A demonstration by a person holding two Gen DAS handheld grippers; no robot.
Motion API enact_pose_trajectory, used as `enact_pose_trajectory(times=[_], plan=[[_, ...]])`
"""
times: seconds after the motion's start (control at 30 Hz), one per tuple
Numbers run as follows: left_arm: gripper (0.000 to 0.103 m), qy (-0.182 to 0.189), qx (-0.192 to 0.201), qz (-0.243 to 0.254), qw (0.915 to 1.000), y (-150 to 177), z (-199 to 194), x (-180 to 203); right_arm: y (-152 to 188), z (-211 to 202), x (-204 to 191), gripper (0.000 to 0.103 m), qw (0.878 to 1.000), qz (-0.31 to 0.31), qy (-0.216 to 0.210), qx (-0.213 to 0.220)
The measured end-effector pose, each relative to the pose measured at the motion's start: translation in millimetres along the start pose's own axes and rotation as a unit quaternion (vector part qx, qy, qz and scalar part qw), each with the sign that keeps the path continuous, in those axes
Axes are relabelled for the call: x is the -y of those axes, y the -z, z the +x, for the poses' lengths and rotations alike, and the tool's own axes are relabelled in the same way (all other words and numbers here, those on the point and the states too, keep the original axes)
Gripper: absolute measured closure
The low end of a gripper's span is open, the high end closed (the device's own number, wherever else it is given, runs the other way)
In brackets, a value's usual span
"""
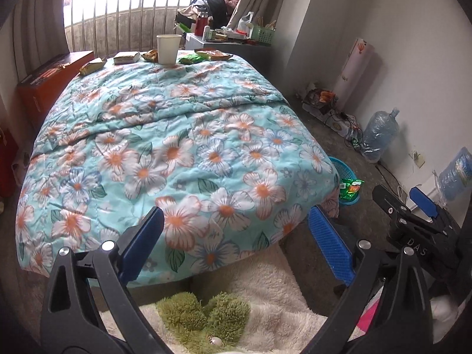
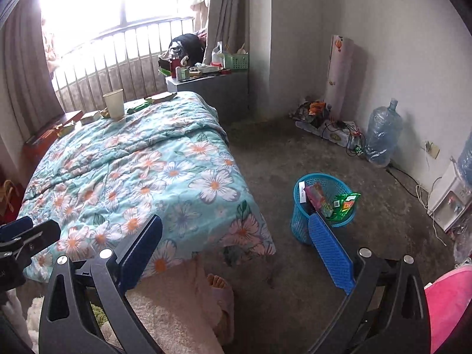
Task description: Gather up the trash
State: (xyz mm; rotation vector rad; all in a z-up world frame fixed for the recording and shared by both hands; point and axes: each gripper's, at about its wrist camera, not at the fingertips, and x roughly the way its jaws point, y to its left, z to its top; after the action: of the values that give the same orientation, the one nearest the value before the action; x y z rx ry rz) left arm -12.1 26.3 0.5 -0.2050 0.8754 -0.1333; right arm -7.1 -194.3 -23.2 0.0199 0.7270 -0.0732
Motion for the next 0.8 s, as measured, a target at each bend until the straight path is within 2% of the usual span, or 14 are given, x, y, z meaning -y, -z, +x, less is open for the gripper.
enact_pose_trajectory(times=[0.1, 0.2, 0.37, 0.63, 0.8], plan=[[0.009, 0.011, -0.015, -0.019, 0.9997, 4.2, 3.5, -7.9, 4.5, 0.8, 0.7, 0.006, 1.000, 0.001, 0.006, -0.011], [0.009, 0.020, -0.028, -0.015, 0.9993, 5.8, 9.2, -6.1, 5.4, 1.7, 0.7, 0.006, 1.000, -0.003, 0.011, -0.019], [0.009, 0.006, -0.018, -0.006, 0.9998, -8.8, 13.7, -1.6, 2.5, 4.7, -1.7, 0.006, 0.999, -0.017, 0.023, -0.030], [0.009, -0.038, 0.013, 0.008, 0.9991, -33.4, 16.4, 10.7, -0.8, 4.4, -2.0, 0.007, 0.998, -0.034, 0.042, -0.035], [0.009, -0.043, 0.001, 0.005, 0.9991, -34.3, 23.6, 15.7, 1.3, 5.7, 5.5, 0.006, 0.998, -0.024, 0.048, -0.040]])
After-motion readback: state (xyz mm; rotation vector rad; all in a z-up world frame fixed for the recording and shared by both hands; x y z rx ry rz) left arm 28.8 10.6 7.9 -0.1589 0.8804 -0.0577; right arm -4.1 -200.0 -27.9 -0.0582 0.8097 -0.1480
